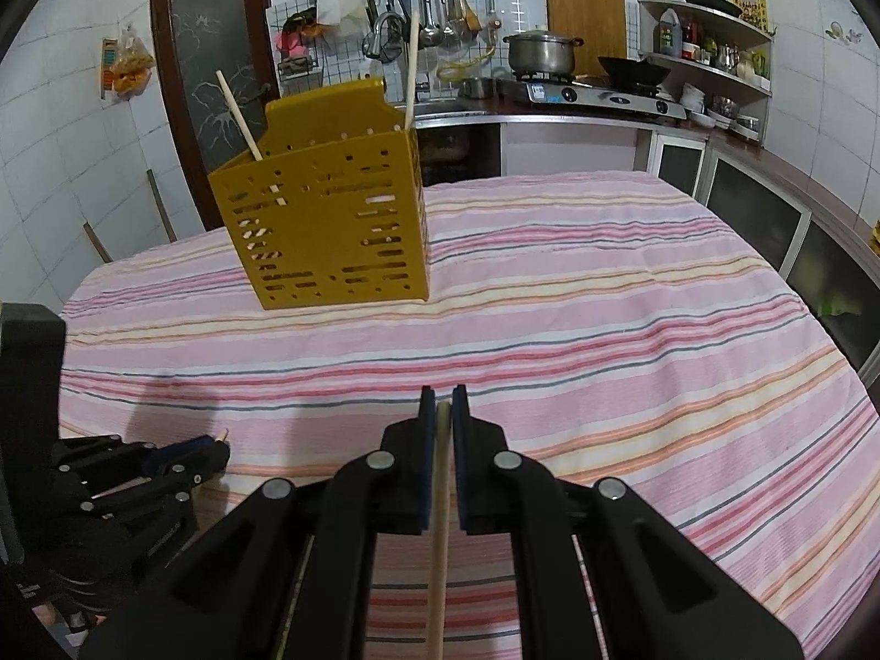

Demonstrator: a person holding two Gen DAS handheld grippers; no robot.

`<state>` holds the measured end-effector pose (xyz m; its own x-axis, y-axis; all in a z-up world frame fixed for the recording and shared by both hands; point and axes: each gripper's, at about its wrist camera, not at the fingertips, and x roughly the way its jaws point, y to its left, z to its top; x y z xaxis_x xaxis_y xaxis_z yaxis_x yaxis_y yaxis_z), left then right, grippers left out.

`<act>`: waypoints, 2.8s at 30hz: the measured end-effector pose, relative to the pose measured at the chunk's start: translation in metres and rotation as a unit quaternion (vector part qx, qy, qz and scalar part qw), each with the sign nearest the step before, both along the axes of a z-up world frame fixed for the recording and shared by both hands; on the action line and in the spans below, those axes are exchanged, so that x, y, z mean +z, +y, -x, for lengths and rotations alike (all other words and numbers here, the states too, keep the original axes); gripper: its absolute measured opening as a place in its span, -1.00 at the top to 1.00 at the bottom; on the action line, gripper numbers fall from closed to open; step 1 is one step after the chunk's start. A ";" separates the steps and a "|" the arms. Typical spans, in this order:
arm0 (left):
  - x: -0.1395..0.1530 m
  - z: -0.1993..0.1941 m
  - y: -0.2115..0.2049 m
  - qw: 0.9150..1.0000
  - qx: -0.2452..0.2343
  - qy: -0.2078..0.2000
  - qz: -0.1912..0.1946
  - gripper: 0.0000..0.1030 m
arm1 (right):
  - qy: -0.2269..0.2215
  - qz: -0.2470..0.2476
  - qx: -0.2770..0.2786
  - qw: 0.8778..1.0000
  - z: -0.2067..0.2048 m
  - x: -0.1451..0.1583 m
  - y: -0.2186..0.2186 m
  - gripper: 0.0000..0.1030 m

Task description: Organize utensils

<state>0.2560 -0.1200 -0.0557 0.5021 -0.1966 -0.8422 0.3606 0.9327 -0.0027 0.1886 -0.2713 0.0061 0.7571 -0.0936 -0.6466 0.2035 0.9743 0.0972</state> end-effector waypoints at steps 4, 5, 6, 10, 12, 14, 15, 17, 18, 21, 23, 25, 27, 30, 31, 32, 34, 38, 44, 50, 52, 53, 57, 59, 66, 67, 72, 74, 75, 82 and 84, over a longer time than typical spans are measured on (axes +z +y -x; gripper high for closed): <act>0.011 0.004 0.010 1.000 0.013 -0.020 0.016 0.92 | -0.012 -0.001 -0.002 1.000 0.004 0.005 -0.001 0.88; 0.015 0.005 0.013 0.999 0.016 -0.028 0.022 0.92 | -0.014 -0.002 -0.003 1.000 0.005 0.005 -0.001 0.88; 0.022 0.008 0.018 0.998 0.020 -0.041 0.033 0.92 | -0.018 -0.003 -0.003 1.000 0.006 0.007 -0.001 0.88; 0.050 0.021 0.031 0.993 0.032 -0.093 0.060 0.92 | -0.032 -0.004 0.000 0.999 0.008 0.014 0.002 0.88; 0.066 0.027 0.038 0.989 0.041 -0.121 0.078 0.92 | -0.040 -0.002 0.001 0.999 0.009 0.018 0.004 0.88; 0.083 0.034 0.048 0.983 0.052 -0.146 0.098 0.92 | -0.050 -0.002 0.003 0.999 0.011 0.021 0.005 0.88; 0.091 0.037 0.052 0.980 0.057 -0.159 0.106 0.92 | -0.057 -0.004 0.005 0.998 0.013 0.024 0.005 0.88; 0.104 0.040 0.057 0.975 0.063 -0.182 0.114 0.92 | -0.072 -0.006 0.009 0.997 0.016 0.029 0.005 0.88; 0.110 0.043 0.060 0.972 0.065 -0.194 0.116 0.92 | -0.083 -0.006 0.011 0.996 0.018 0.033 0.004 0.88; 0.126 0.051 0.067 0.964 0.073 -0.225 0.123 0.92 | -0.102 -0.006 0.004 0.995 0.020 0.040 0.002 0.88; 0.135 0.055 0.070 0.959 0.077 -0.242 0.129 0.92 | -0.112 -0.008 0.000 0.994 0.021 0.044 -0.001 0.88; 0.141 0.058 0.072 0.954 0.082 -0.259 0.128 0.92 | -0.125 -0.006 -0.003 0.992 0.023 0.050 -0.002 0.88; 0.145 0.062 0.073 0.950 0.085 -0.272 0.130 0.92 | -0.135 -0.003 -0.004 0.991 0.024 0.055 -0.003 0.88; 0.151 0.063 0.073 0.946 0.088 -0.283 0.128 0.92 | -0.149 0.008 -0.005 0.989 0.026 0.060 -0.002 0.88; 0.153 0.063 0.072 0.945 0.088 -0.288 0.125 0.92 | -0.152 0.011 -0.005 0.988 0.025 0.061 -0.002 0.88; 0.152 0.063 0.070 0.944 0.089 -0.291 0.123 0.92 | -0.155 0.014 -0.005 0.988 0.025 0.062 -0.002 0.88; 0.154 0.062 0.068 0.943 0.091 -0.296 0.121 0.92 | -0.162 0.019 -0.004 0.987 0.025 0.066 -0.002 0.88; 0.158 0.065 0.064 0.940 0.091 -0.309 0.115 0.92 | -0.181 0.026 -0.005 0.983 0.025 0.075 -0.005 0.88; 0.164 0.064 0.058 0.936 0.091 -0.324 0.106 0.92 | -0.198 0.036 -0.006 0.980 0.016 0.081 -0.009 0.88; 0.170 0.059 0.057 0.933 0.095 -0.330 0.112 0.92 | -0.214 0.033 -0.003 0.976 0.007 0.088 -0.014 0.88; 0.172 0.057 0.056 0.931 0.094 -0.333 0.113 0.92 | -0.220 0.033 -0.003 0.975 0.003 0.092 -0.016 0.88; 0.174 0.056 0.055 0.931 0.092 -0.335 0.115 0.92 | -0.224 0.034 -0.004 0.974 0.002 0.094 -0.016 0.88; 0.182 0.051 0.053 0.926 0.088 -0.348 0.122 0.92 | -0.236 0.034 -0.006 0.971 -0.005 0.099 -0.018 0.88; 0.186 0.048 0.052 0.924 0.088 -0.352 0.122 0.92 | -0.240 0.034 -0.006 0.970 -0.008 0.102 -0.019 0.88; 0.215 0.029 0.048 0.916 0.083 -0.367 0.138 0.92 | -0.272 0.039 -0.001 0.961 -0.024 0.137 -0.020 0.88; 0.223 0.026 0.046 0.913 0.082 -0.374 0.140 0.92 | -0.277 0.042 0.001 0.960 -0.026 0.144 -0.019 0.88; 0.258 0.007 0.037 0.900 0.077 -0.398 0.159 0.92 | -0.310 0.053 0.007 0.949 -0.039 0.184 -0.017 0.88; 0.271 -0.005 0.033 0.897 0.076 -0.401 0.170 0.92 | -0.322 0.054 0.008 0.945 -0.043 0.198 -0.017 0.88; 0.275 -0.010 0.032 0.895 0.076 -0.403 0.174 0.92 | -0.329 0.054 0.009 0.943 -0.045 0.206 -0.017 0.88; 0.284 -0.062 0.015 0.889 0.084 -0.412 0.183 0.92 | -0.353 0.065 0.008 0.933 -0.075 0.230 -0.008 0.89; 0.273 -0.080 0.012 0.894 0.086 -0.397 0.190 0.92 | -0.346 0.059 0.006 0.936 -0.088 0.222 -0.010 0.89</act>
